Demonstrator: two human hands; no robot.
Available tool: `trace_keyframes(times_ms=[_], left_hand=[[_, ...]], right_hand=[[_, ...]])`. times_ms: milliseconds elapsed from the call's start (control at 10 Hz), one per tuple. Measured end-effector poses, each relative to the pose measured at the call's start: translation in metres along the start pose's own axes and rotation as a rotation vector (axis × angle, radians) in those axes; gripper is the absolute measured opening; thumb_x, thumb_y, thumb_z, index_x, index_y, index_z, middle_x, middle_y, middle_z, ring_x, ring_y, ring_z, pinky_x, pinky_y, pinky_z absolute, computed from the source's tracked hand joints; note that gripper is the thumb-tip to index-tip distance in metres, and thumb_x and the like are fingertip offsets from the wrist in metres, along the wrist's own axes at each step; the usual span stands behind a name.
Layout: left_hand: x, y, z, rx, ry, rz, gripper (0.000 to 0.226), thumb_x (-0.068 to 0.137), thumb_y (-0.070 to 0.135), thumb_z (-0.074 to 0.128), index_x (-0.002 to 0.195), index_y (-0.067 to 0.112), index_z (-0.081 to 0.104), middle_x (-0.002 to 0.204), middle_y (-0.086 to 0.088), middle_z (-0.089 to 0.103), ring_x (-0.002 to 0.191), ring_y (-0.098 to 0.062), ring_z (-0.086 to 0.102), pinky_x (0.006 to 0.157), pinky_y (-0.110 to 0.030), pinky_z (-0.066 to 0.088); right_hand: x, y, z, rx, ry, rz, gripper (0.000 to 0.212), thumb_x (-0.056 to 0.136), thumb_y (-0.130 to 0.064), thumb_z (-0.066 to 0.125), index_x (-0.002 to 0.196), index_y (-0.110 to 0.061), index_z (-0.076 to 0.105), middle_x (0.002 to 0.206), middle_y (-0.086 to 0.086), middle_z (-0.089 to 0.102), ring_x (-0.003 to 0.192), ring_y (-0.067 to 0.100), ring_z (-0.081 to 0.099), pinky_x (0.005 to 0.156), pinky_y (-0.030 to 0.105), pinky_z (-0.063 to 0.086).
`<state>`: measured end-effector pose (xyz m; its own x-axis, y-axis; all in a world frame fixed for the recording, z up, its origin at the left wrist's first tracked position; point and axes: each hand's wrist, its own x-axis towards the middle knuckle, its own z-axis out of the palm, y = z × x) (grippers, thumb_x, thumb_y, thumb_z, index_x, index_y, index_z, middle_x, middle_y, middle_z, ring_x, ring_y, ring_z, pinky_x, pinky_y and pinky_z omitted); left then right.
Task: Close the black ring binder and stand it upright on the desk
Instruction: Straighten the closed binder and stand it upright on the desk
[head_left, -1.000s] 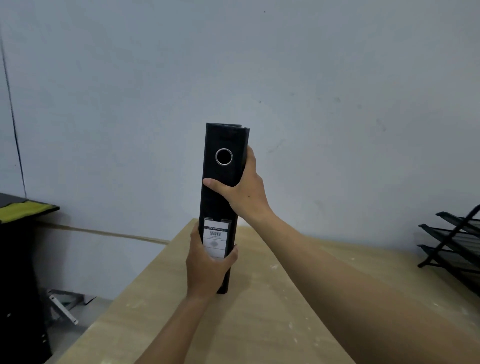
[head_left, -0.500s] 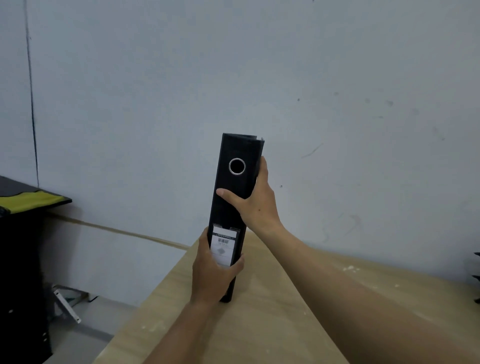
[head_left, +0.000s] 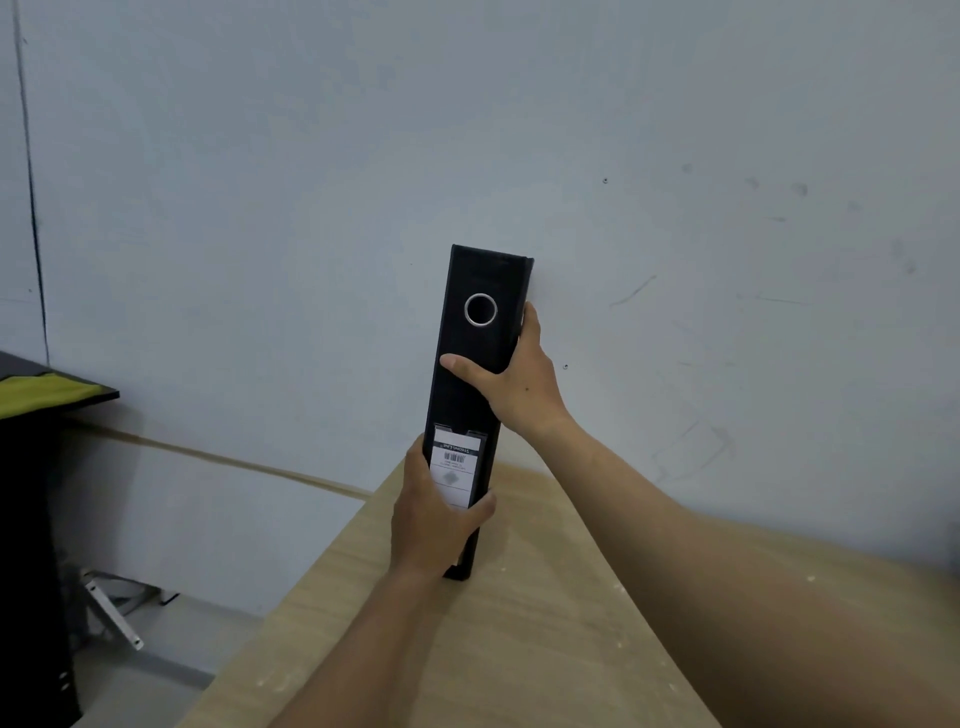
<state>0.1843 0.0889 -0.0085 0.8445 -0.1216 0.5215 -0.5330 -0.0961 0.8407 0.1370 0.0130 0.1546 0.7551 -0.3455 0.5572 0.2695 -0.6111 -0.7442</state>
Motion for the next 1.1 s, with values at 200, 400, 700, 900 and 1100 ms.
trace_keyframes(times_ms=[200,400,700,900,1100], left_hand=[[-0.002,-0.002,0.003,0.022,0.028,-0.021,0.087,0.058,0.047,0.081,0.127,0.034,0.029,0.112,0.013,0.053,0.095,-0.005,0.057,0.071,-0.022,0.049],[-0.007,0.003,0.004,0.037,0.018,-0.027,0.089,0.060,0.044,0.082,0.130,0.037,0.027,0.114,0.017,0.051,0.096,-0.003,0.054,0.071,-0.023,0.045],[-0.008,0.010,0.000,0.072,-0.009,-0.078,0.093,0.059,0.047,0.082,0.129,0.040,0.023,0.112,0.017,0.049,0.097,-0.009,0.055,0.070,-0.031,0.049],[-0.011,0.017,-0.011,0.054,-0.019,-0.031,0.111,0.062,0.049,0.083,0.146,0.037,0.011,0.148,0.009,0.037,0.128,-0.011,0.044,0.094,-0.034,0.047],[-0.013,0.048,-0.027,0.032,-0.024,0.034,0.105,0.069,0.046,0.078,0.147,0.040,0.008,0.152,0.016,0.028,0.113,0.026,0.032,0.088,-0.013,0.034]], right_hand=[[0.000,0.003,0.006,0.003,-0.011,0.008,0.103,0.070,-0.042,0.081,0.149,-0.022,0.018,0.140,-0.003,0.052,0.122,0.019,0.055,0.098,0.036,0.049],[-0.003,0.002,0.000,0.017,-0.010,0.022,0.098,0.072,-0.040,0.081,0.147,-0.023,0.021,0.138,-0.004,0.053,0.120,0.018,0.056,0.091,0.028,0.048],[-0.004,-0.002,-0.004,0.014,-0.043,0.044,0.088,0.074,-0.036,0.080,0.142,-0.023,0.027,0.134,-0.002,0.056,0.116,0.020,0.058,0.088,0.030,0.049],[-0.010,-0.008,-0.015,-0.019,-0.094,0.065,0.078,0.078,-0.036,0.077,0.140,-0.021,0.031,0.132,-0.002,0.056,0.115,0.019,0.058,0.083,0.024,0.045],[-0.023,-0.024,-0.033,-0.041,-0.142,0.073,0.073,0.084,-0.041,0.069,0.143,-0.020,0.032,0.139,0.000,0.051,0.125,0.021,0.052,0.084,0.022,0.040]])
